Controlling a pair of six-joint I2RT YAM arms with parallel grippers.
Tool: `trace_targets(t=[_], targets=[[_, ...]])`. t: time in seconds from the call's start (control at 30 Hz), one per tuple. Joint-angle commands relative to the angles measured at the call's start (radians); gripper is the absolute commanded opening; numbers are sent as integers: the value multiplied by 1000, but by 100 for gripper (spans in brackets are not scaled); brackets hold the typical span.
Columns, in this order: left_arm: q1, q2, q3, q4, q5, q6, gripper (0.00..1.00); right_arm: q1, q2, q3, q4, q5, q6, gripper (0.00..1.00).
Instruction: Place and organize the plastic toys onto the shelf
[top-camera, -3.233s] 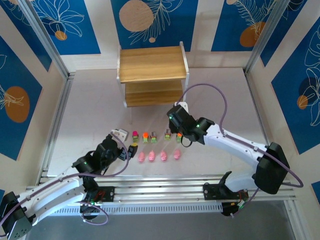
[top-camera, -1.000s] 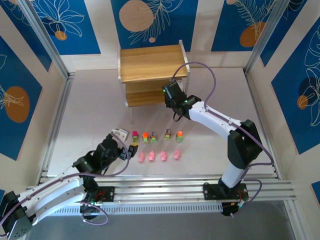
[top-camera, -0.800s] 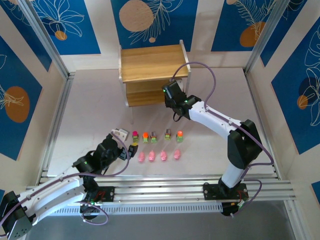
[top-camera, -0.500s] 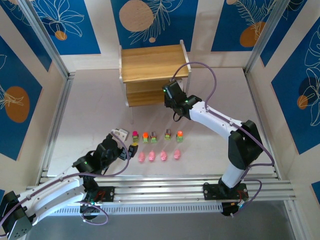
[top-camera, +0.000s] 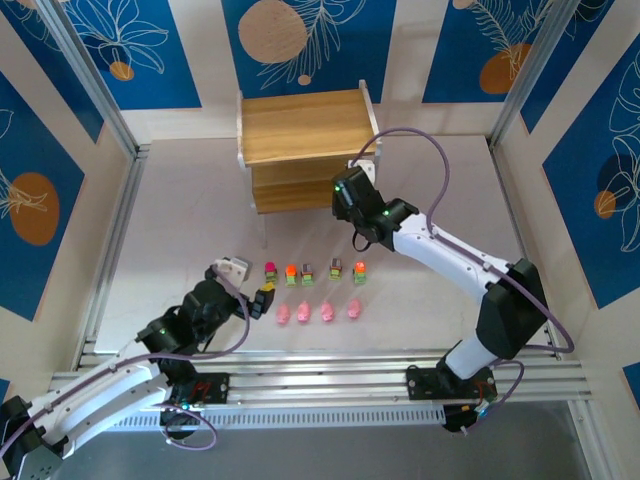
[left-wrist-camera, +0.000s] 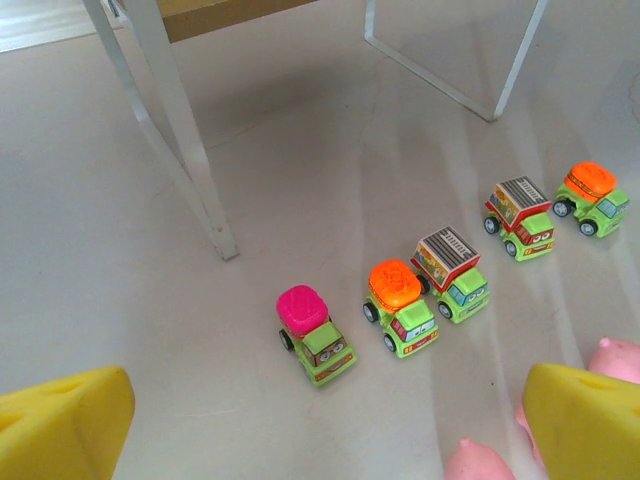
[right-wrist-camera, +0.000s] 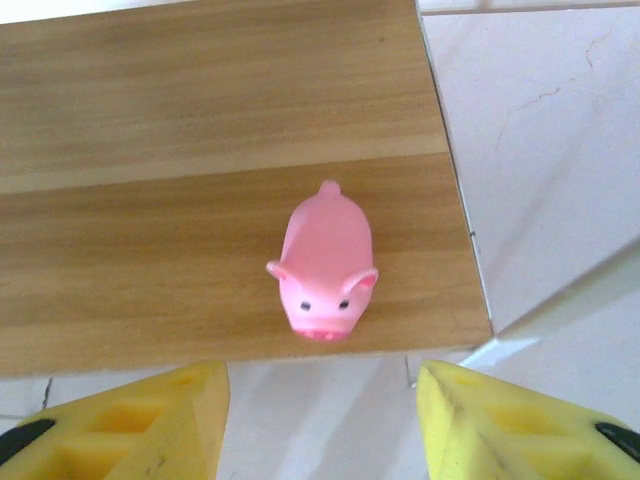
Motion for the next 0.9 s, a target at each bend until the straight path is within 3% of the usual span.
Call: trace_targets(t=[0.0,0.27,0.53,0.87], targets=[[-5,-8,-7,-9,13,7,100,26,-53,-39,-25,24,34,53],[-5,10,-5,8,56,23,100,96,-191,-170,-73,38,98,52],[-5,88,11,15,11,5,100,244,-302,-304,-162,92,198,52],[-7,165,33,26,67,19,98,385,-382,-427,-256,126,387,52]])
